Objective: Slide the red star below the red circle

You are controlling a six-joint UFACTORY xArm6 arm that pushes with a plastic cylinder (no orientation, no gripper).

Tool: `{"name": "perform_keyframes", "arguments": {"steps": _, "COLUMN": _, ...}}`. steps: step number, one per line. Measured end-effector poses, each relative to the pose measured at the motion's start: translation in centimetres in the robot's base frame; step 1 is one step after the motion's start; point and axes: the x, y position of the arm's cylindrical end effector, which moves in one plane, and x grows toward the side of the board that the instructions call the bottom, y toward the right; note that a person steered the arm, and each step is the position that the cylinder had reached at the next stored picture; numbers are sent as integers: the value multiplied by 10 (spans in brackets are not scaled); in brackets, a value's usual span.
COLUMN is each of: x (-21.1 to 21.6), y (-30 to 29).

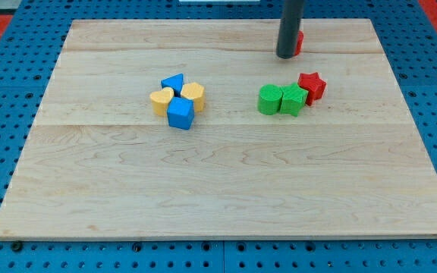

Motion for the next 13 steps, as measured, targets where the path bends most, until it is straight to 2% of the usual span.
{"name": "perform_keyframes", "arguments": {"steps": 3, "x": 15, "y": 62}}
{"name": "perform_keyframes", "arguments": {"steps": 4, "x": 66, "y": 84}}
{"name": "perform_keyframes", "arguments": {"steps": 5, "x": 116, "y": 70}}
{"name": "perform_keyframes", "arguments": {"steps": 6, "x": 117, "y": 39}}
{"name": "perform_keyframes", "arguments": {"steps": 7, "x": 77, "y": 15}}
{"name": "perform_keyframes", "arguments": {"steps": 8, "x": 63, "y": 8}}
{"name": "perform_keyframes", "arguments": {"steps": 10, "x": 69, "y": 30}}
{"name": "perform_keyframes", "arguments": {"steps": 11, "x": 80, "y": 9}}
{"name": "perform_keyframes", "arguments": {"steps": 13, "x": 73, "y": -53}}
